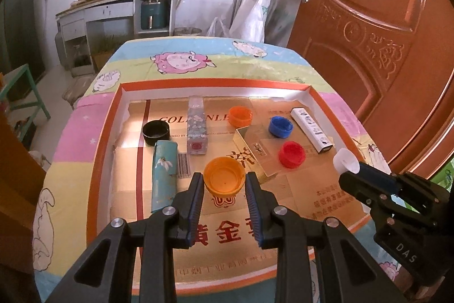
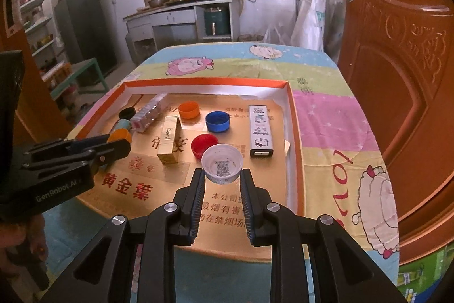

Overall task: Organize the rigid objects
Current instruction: 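Carry the orange cap with the left tool while the right tool carries the white cap into the box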

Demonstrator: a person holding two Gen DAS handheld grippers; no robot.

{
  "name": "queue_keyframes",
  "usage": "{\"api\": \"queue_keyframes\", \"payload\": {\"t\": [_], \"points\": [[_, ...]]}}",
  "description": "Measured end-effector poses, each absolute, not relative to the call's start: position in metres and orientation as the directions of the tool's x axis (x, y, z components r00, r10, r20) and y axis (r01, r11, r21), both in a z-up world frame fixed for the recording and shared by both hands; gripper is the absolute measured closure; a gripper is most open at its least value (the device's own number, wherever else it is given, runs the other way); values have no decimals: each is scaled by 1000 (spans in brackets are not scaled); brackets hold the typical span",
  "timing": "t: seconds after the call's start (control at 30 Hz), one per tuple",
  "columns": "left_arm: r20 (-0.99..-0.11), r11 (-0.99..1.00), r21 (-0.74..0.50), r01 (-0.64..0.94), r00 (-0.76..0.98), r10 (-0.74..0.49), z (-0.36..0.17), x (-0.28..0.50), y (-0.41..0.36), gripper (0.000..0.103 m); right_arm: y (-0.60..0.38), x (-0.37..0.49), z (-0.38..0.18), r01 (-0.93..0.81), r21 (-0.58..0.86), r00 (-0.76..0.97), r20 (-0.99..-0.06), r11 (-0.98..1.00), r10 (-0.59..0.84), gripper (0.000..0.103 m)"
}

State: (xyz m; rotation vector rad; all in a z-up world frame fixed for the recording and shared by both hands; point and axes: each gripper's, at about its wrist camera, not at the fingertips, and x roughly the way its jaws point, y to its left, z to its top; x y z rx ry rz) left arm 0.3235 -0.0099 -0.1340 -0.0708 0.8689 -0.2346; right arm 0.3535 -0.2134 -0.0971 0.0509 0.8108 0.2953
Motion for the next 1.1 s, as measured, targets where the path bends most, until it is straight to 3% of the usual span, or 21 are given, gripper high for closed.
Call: {"api": "queue_keyframes", "payload": {"t": [1.1], "points": [[-789,979,-109,175,583,-192,-155,344,-14,72,-211,383,-124,-223,160,598,-756,962,265,77]]}}
